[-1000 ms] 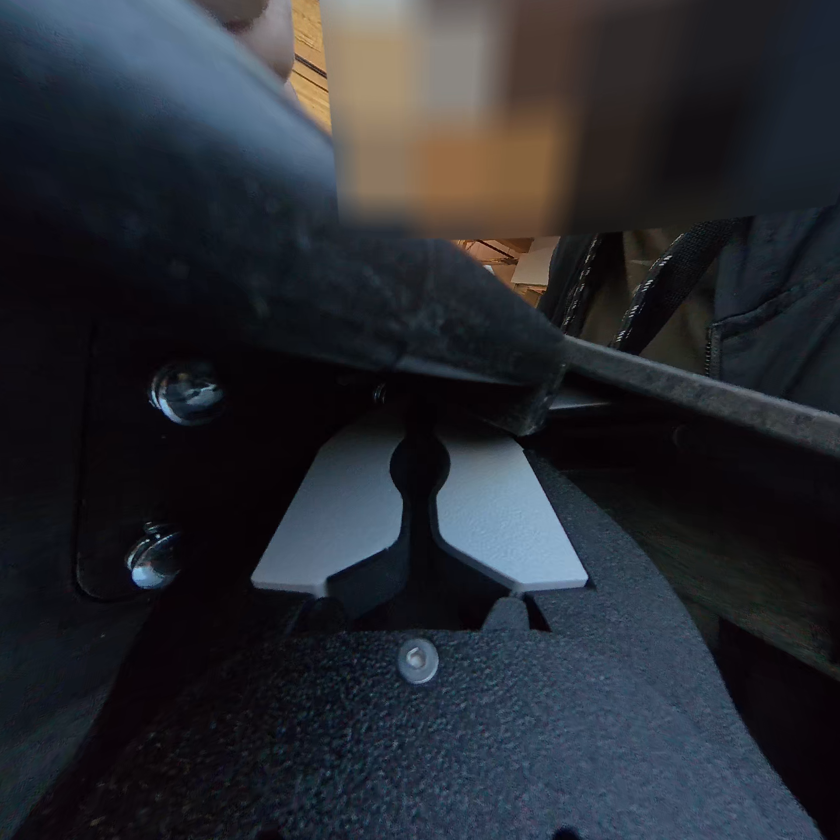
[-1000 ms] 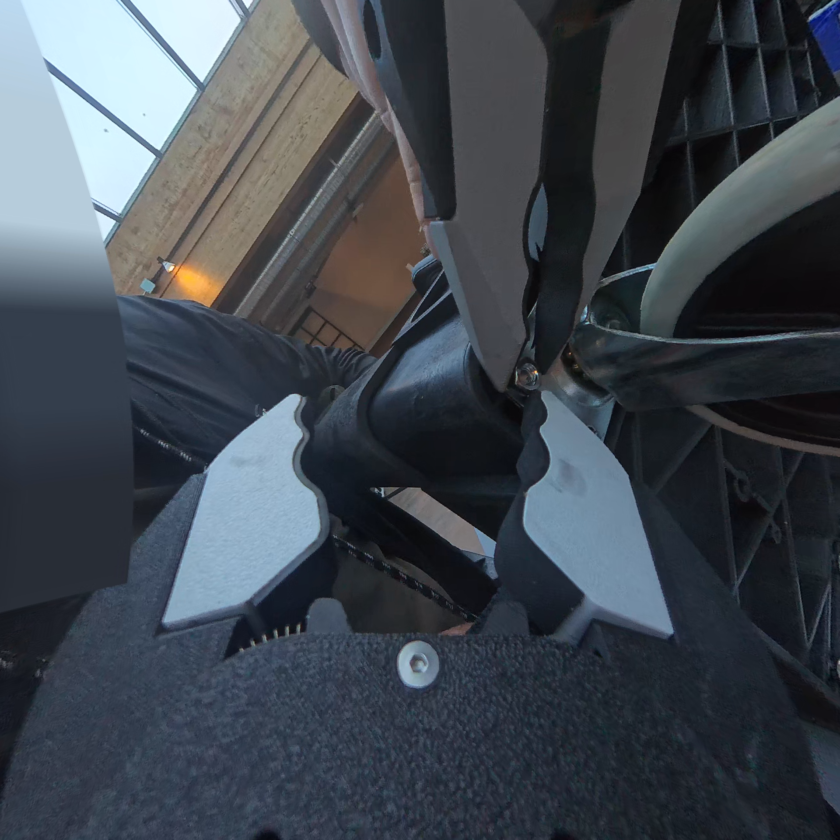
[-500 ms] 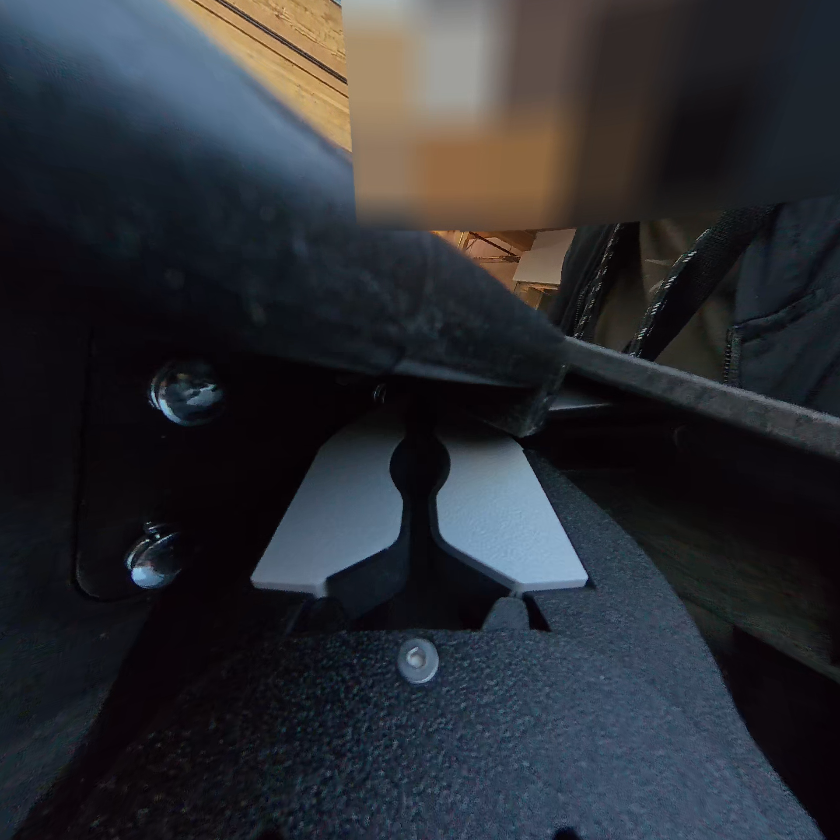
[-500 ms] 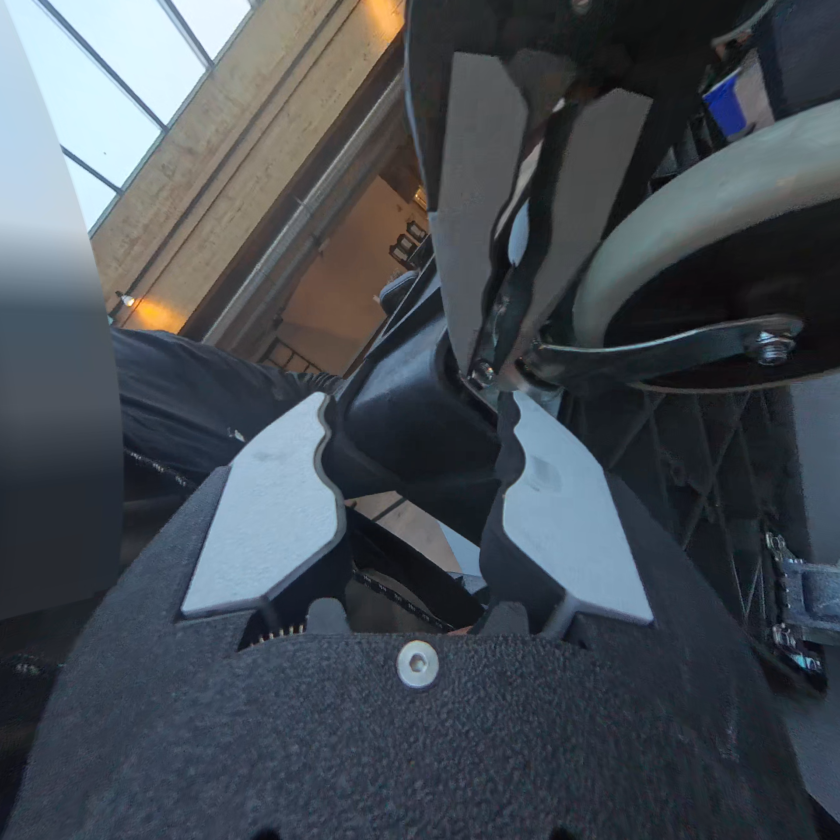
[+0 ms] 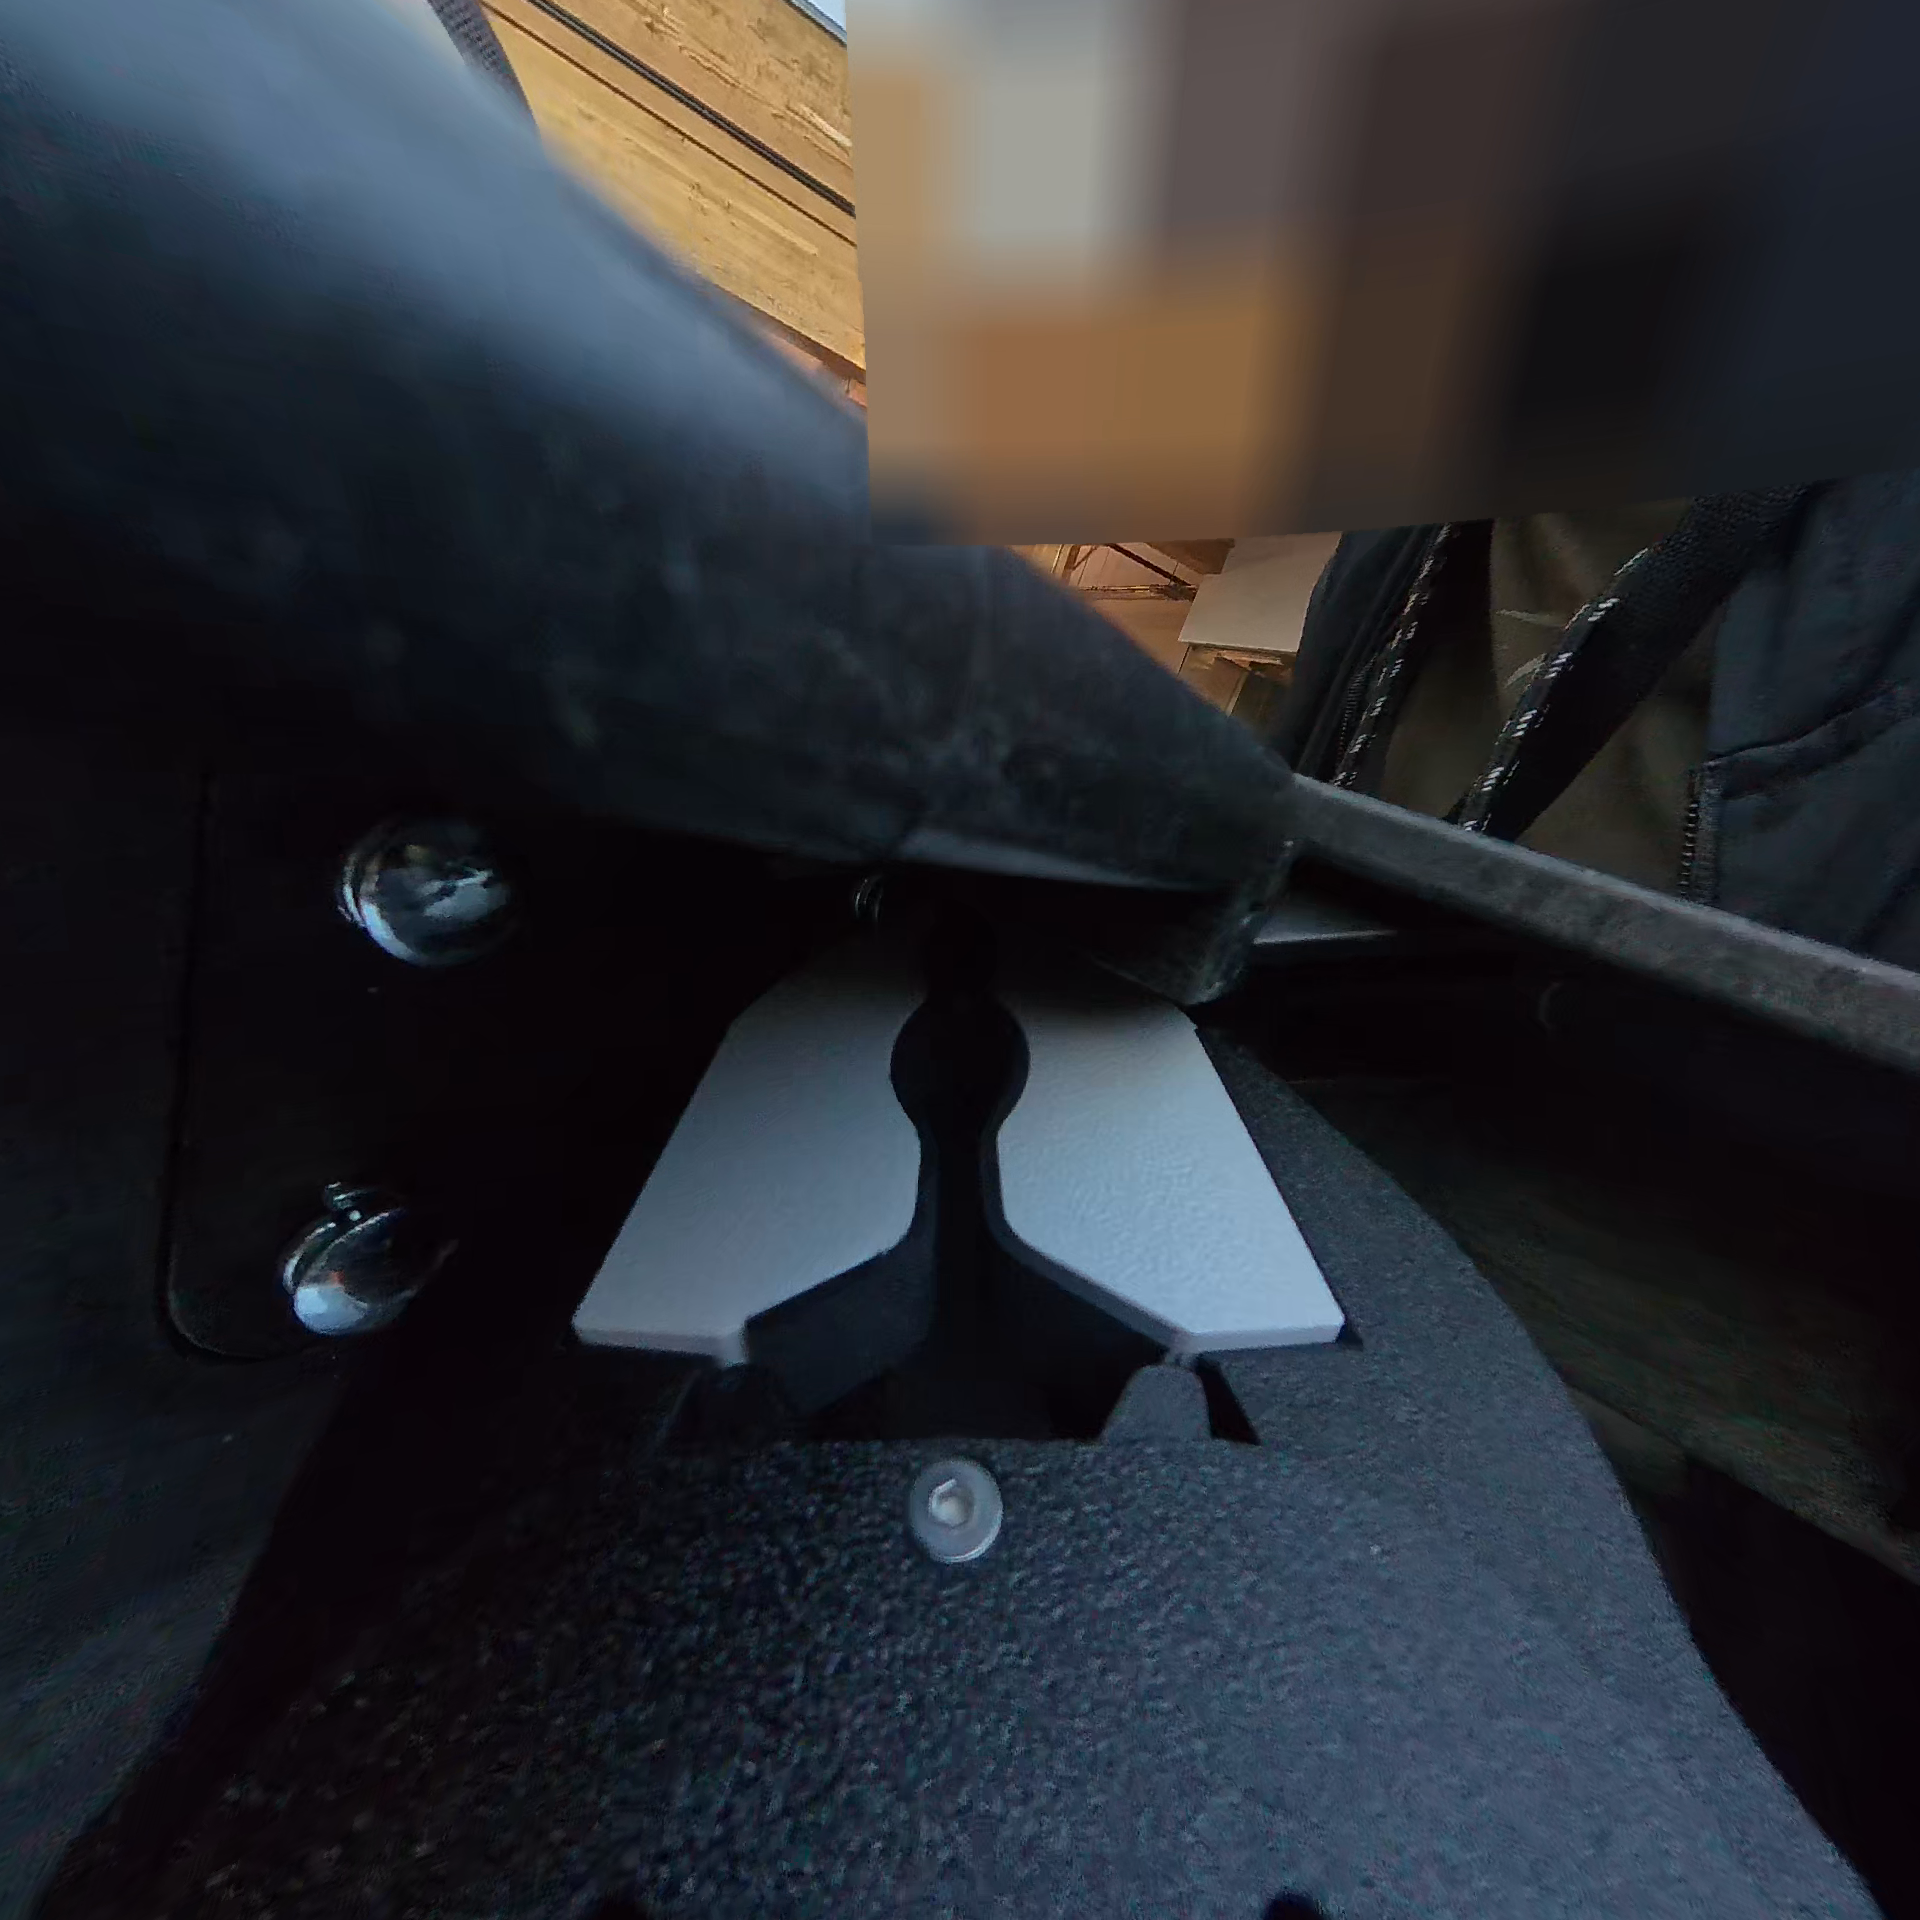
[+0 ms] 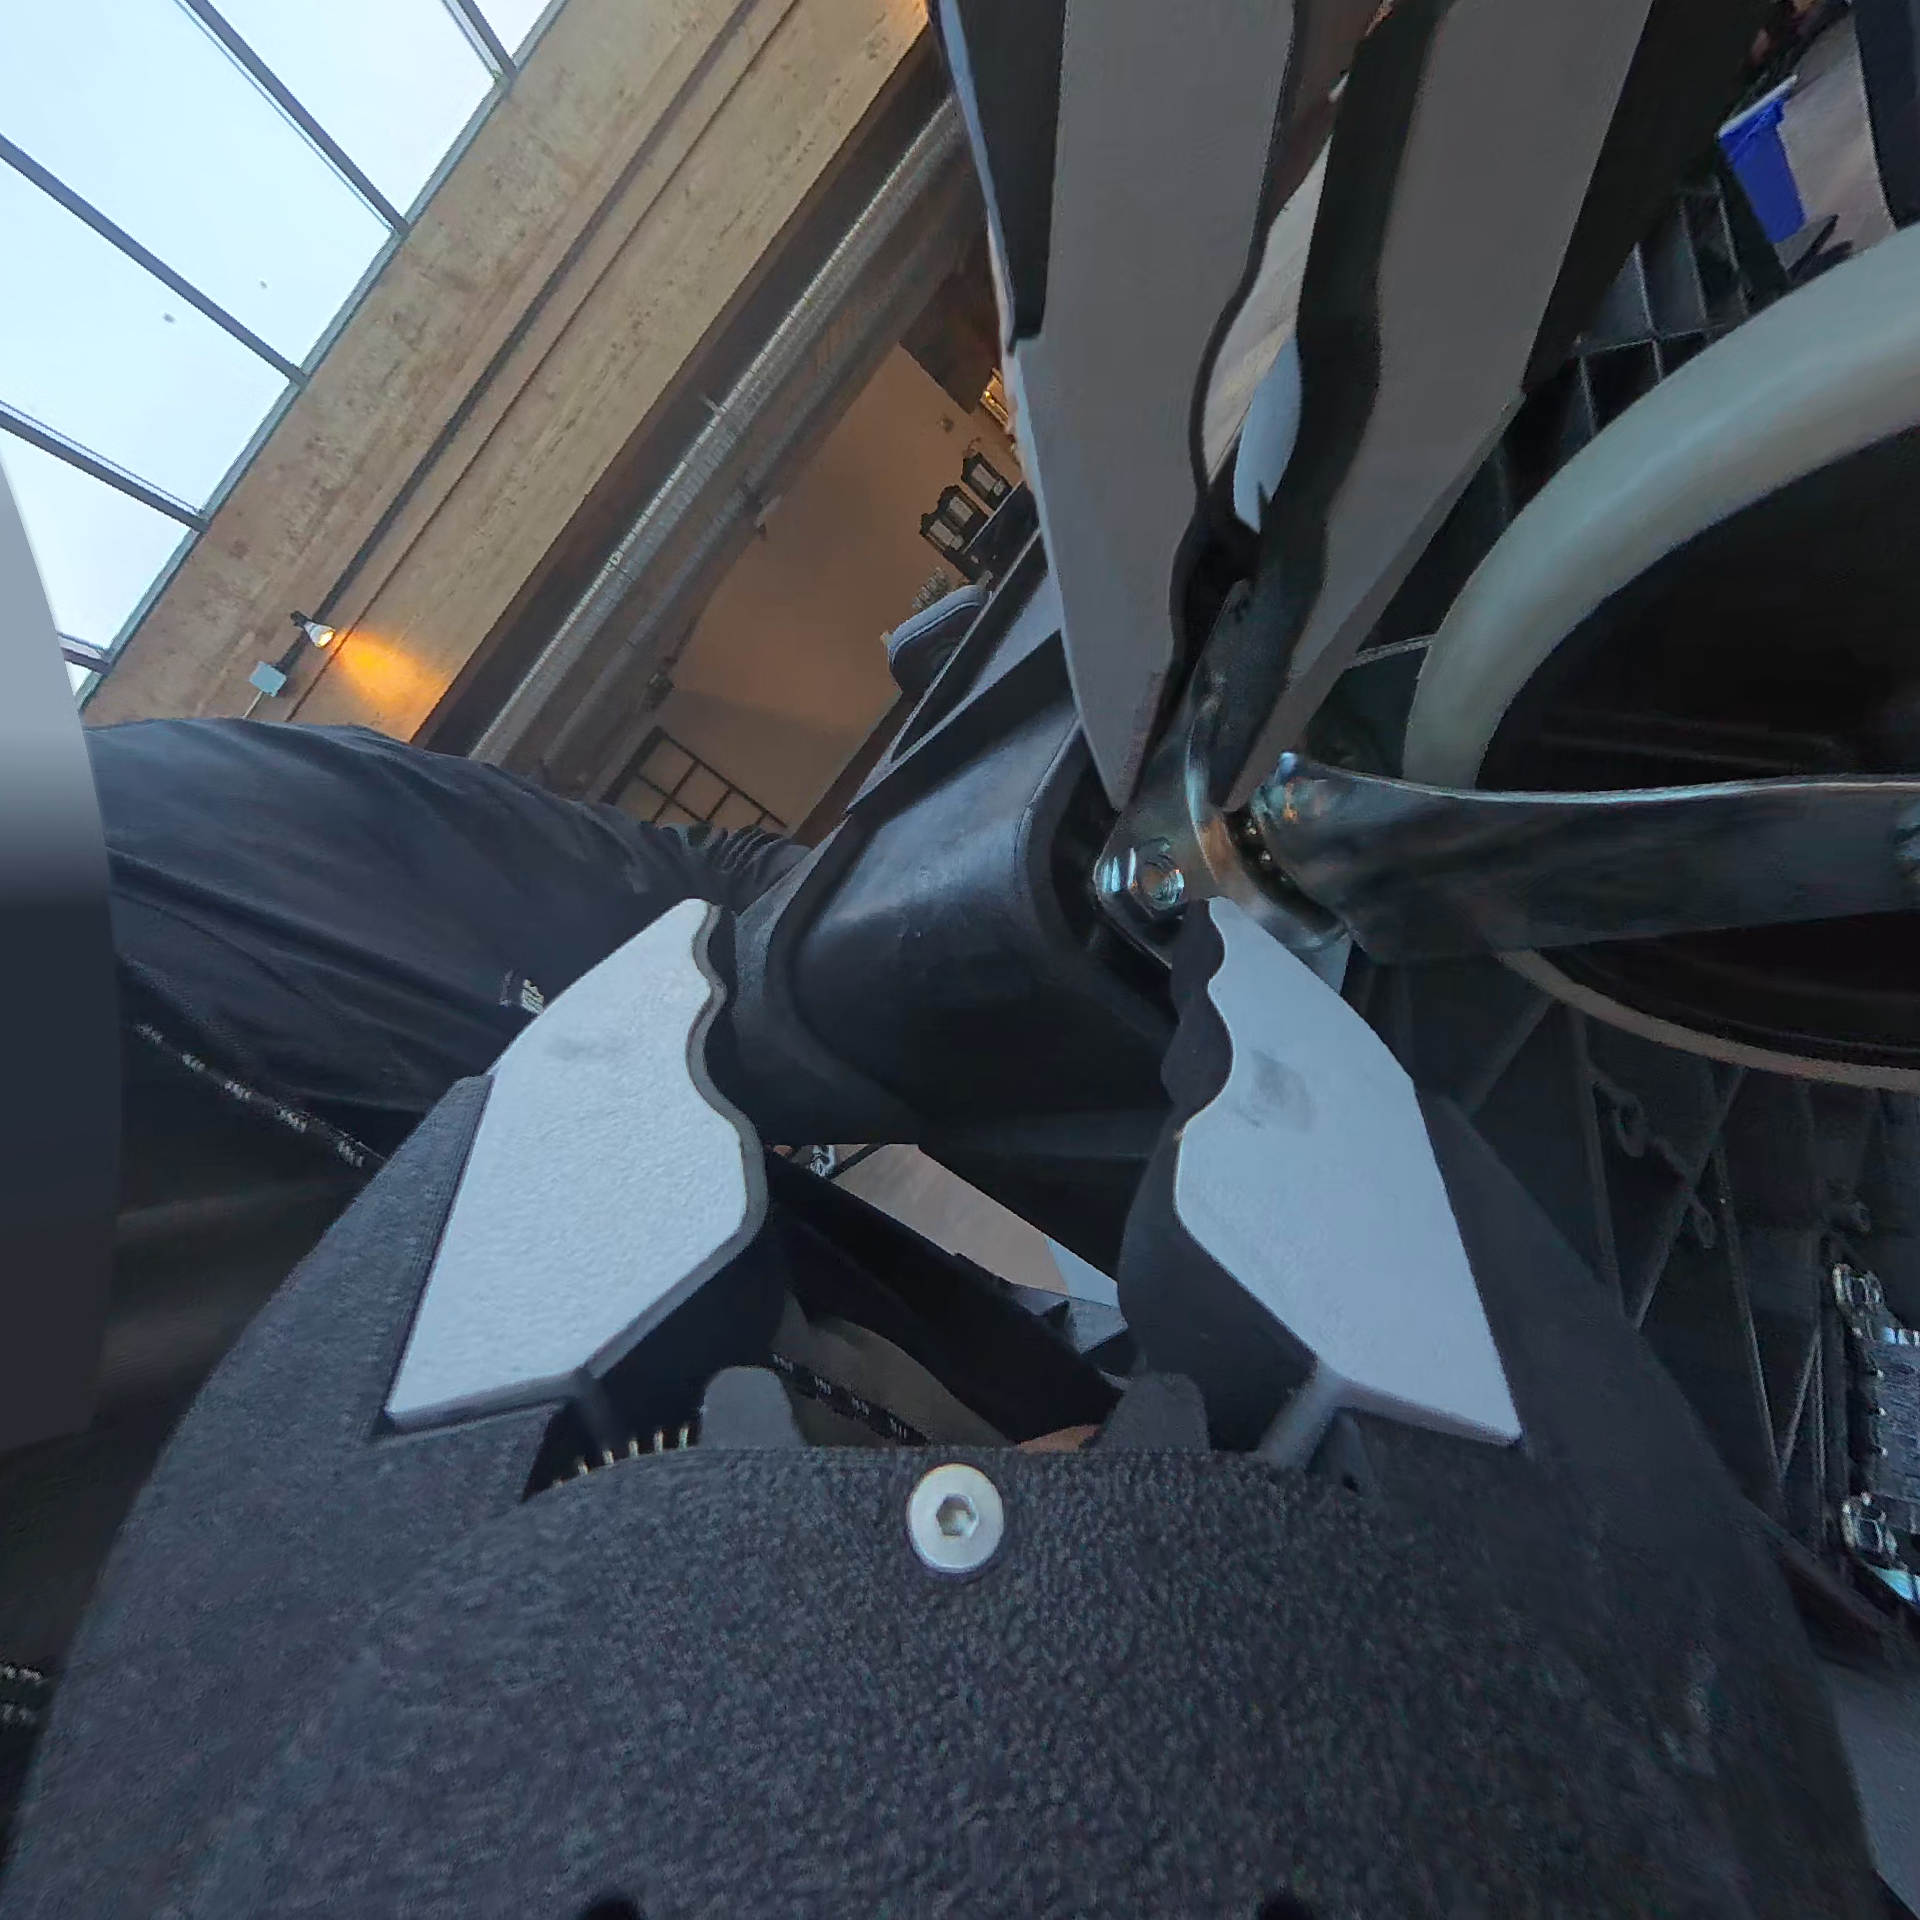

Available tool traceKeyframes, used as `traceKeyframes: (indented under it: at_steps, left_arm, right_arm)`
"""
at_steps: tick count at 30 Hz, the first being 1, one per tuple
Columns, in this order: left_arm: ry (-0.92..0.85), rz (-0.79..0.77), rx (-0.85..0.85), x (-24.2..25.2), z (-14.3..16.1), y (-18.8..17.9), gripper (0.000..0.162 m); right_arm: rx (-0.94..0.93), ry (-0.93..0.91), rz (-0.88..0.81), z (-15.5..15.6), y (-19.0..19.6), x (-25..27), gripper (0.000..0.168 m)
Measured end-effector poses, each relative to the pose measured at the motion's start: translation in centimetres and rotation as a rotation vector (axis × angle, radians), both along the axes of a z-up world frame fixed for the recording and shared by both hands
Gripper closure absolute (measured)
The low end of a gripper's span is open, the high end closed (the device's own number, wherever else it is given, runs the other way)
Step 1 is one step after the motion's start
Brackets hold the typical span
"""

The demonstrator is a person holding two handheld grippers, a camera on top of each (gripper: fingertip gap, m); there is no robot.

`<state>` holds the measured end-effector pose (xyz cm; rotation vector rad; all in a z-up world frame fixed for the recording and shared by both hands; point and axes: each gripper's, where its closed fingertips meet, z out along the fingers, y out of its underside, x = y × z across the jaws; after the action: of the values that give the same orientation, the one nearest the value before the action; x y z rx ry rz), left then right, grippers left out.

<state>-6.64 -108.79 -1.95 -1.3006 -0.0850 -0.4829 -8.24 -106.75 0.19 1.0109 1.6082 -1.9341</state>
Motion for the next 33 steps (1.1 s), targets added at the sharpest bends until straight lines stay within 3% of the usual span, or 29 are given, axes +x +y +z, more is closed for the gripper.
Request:
traceKeyframes:
  at_steps: [17, 27, 33]
  left_arm:
    - [0.004, -0.001, 0.005, 0.0, 0.0, 0.0, 0.162]
    - [0.017, -0.005, -0.009, 0.0, 0.0, 0.1, 0.162]
    - [0.017, -0.005, -0.009, 0.0, 0.0, 0.1, 0.162]
  right_arm:
    - [0.086, 0.018, -0.028, 0.4, -0.4, 0.8, 0.072]
    - [0.078, 0.039, -0.087, 1.1, 1.2, 0.6, 0.096]
    - [0.129, -0.01, -0.082, -1.0, 0.2, -0.4, 0.089]
